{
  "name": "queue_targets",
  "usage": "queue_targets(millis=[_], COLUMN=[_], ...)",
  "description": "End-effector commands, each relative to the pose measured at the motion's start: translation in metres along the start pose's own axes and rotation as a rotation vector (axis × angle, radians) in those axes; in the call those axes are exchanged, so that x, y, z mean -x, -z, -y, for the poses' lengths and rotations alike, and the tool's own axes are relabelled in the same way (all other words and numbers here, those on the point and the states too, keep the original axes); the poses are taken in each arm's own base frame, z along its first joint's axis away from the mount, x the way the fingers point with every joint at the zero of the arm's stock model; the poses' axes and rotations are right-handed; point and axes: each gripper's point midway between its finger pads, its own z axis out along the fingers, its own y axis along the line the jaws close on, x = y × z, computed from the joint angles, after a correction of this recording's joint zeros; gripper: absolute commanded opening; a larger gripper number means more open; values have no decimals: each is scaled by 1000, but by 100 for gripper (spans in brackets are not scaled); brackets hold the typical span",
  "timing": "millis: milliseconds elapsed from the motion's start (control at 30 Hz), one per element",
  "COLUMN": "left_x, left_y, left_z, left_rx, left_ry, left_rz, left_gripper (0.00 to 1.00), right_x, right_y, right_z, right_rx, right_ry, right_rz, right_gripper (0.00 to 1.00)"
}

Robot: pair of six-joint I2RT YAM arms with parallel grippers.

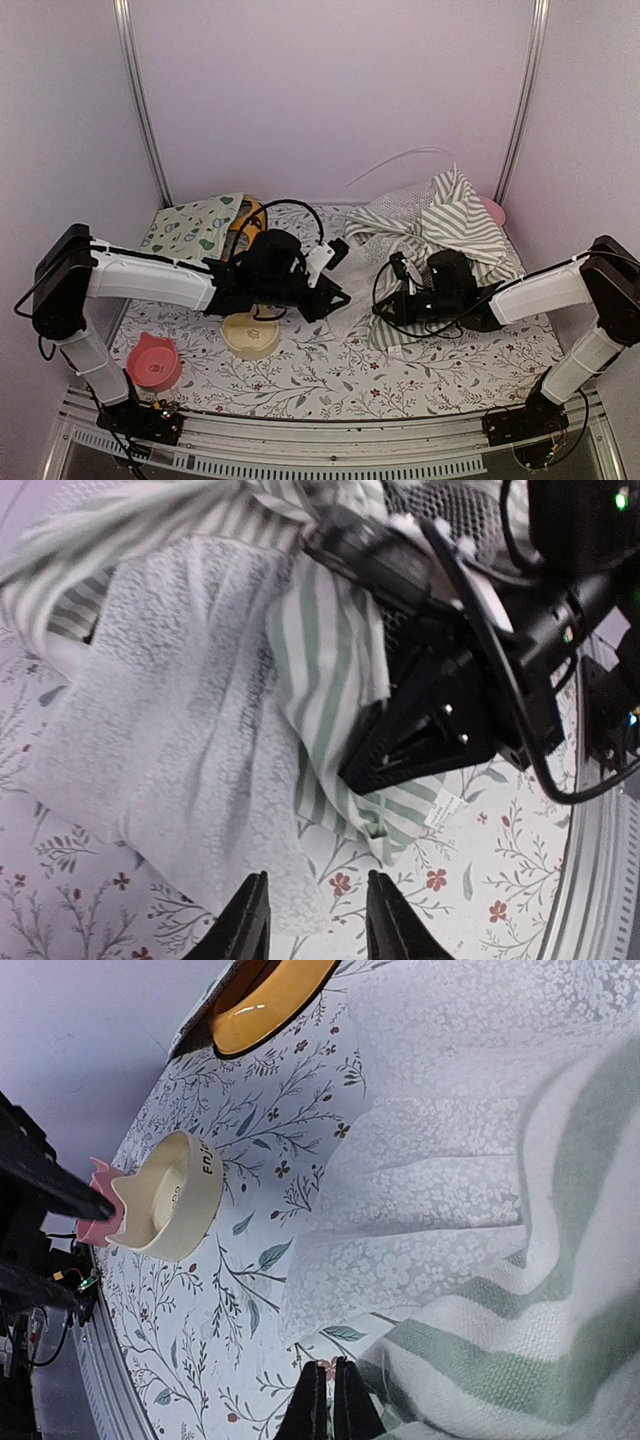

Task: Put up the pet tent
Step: Insert the tent pole into the pole socket of the pet tent, then rotate the tent at the center of the board.

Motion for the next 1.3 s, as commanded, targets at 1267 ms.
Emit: queue_targets(millis=[1267], left_x=[117], left_y=[-53], left_z=[-164], left_rx=[272], left_ry=[-570], left_rz=[-84], left_gripper=[65], right_x=[-1], right_y=[33], right_z=[-6], right_rx=[-30], right_ry=[229], right_rz=[-58], right_gripper=[3])
